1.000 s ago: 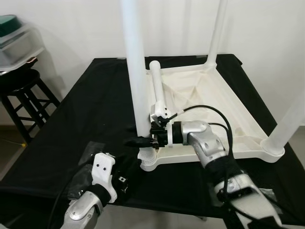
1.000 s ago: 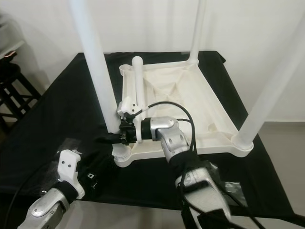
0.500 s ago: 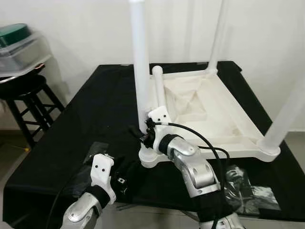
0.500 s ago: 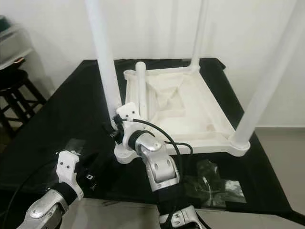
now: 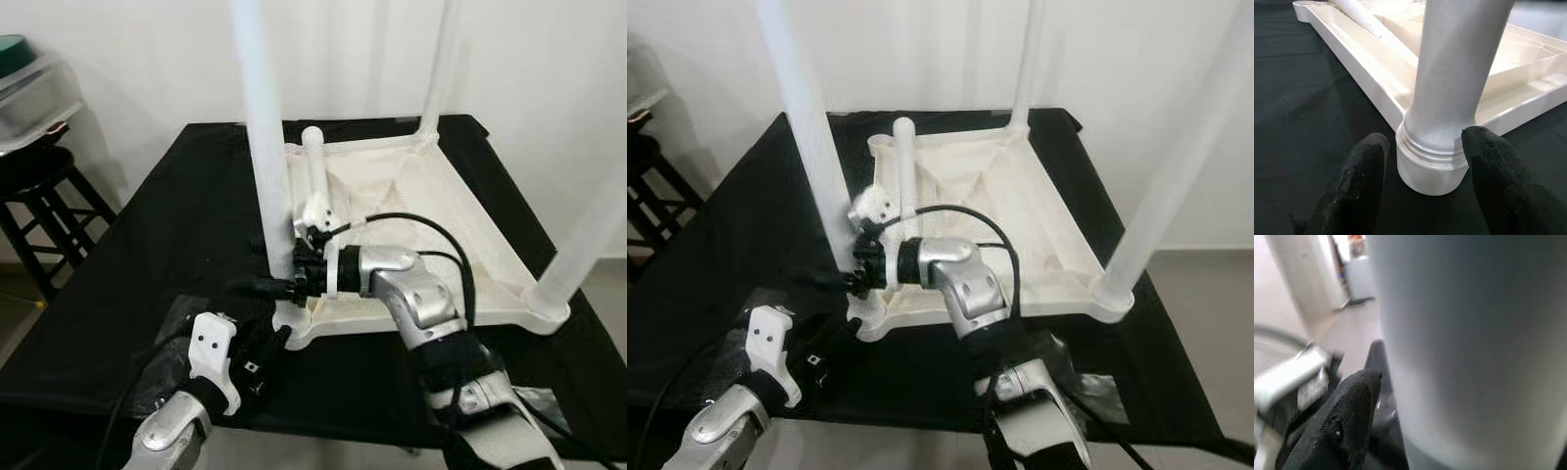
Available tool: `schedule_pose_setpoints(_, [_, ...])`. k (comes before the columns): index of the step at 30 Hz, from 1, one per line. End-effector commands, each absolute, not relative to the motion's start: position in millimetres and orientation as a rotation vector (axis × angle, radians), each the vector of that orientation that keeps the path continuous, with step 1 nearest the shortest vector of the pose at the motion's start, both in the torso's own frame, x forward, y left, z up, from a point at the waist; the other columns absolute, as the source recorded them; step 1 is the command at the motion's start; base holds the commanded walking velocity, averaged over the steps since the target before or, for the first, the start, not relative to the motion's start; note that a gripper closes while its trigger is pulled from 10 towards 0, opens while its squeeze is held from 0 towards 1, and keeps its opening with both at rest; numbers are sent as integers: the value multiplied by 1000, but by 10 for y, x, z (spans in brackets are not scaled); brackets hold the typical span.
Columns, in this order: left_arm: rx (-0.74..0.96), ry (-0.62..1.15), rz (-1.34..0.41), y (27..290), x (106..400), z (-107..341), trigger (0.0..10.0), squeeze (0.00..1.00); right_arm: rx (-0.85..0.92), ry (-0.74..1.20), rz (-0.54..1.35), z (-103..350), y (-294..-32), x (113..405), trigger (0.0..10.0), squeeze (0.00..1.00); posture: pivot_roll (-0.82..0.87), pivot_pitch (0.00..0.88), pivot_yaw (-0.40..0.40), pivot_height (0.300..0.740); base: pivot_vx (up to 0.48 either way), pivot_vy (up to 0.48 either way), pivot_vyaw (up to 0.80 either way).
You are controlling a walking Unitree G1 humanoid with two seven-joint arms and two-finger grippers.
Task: Building children table
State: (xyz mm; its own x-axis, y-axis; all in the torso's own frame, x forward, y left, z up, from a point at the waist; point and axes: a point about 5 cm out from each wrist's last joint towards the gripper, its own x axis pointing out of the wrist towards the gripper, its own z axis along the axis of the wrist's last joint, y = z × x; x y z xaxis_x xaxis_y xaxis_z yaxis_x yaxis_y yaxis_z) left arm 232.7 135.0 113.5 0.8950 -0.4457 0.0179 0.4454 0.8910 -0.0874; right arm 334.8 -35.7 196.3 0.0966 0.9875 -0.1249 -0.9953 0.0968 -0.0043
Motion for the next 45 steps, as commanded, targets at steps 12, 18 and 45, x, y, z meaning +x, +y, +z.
schedule_pose_setpoints(12, [-59,27,-437,1385,2287,1081,10000,0,-236,275,1519,1725,-385,3518,0,0,50,40,49,740,0,0,0])
schedule_pose_setpoints(18, [-57,23,-426,1401,2266,1088,10000,0,-251,265,1471,1674,-520,3589,0,0,46,51,56,740,0,0,0])
schedule_pose_setpoints(45, [-54,32,-428,1450,2212,1113,10000,0,-67,239,746,1532,-306,3421,10000,1000,16,84,71,740,0,0,0])
